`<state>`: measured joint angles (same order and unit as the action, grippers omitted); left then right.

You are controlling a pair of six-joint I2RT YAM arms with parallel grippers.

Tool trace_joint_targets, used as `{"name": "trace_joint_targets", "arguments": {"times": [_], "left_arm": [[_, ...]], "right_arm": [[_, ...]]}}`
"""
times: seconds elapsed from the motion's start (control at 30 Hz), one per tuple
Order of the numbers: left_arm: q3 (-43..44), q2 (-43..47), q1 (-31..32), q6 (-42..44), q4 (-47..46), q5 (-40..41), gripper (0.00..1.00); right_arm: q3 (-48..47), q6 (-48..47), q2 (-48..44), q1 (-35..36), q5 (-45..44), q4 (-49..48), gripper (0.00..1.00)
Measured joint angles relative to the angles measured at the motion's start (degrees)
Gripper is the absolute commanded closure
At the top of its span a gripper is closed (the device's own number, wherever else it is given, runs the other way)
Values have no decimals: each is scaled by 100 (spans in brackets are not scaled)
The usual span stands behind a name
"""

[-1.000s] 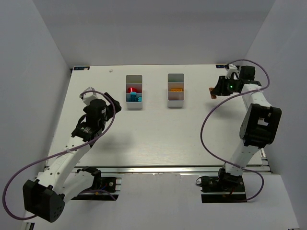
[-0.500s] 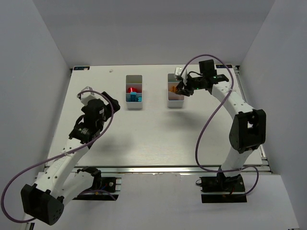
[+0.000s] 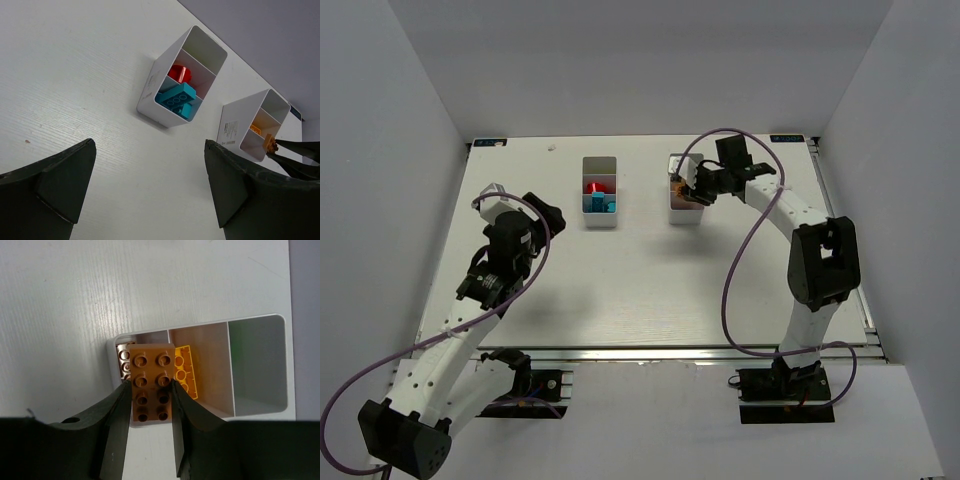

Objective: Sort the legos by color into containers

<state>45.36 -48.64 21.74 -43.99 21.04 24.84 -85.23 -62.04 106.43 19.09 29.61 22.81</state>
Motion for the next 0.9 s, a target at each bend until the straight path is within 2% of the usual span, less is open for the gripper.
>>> {"name": "trace_joint_targets", "arguments": {"times": [0.4,0.47,0.5,0.53,0.9], "left_arm": [[-2,2,0,0,0,9,2],[-4,15,0,0,2,11,2],[-11,26,0,0,2,11,2],[-15,42,0,0,7,15,2],[-44,133,0,0,83,26,2]], "right_arm": [[0,17,286,46,-356,-308,73],[4,20,337,48,-398,-308,61],[20,26,343,48,-411,-319,51],[42,50,343,48,-420,-323,11],[157,186,247,50,-439,-350,11]]}}
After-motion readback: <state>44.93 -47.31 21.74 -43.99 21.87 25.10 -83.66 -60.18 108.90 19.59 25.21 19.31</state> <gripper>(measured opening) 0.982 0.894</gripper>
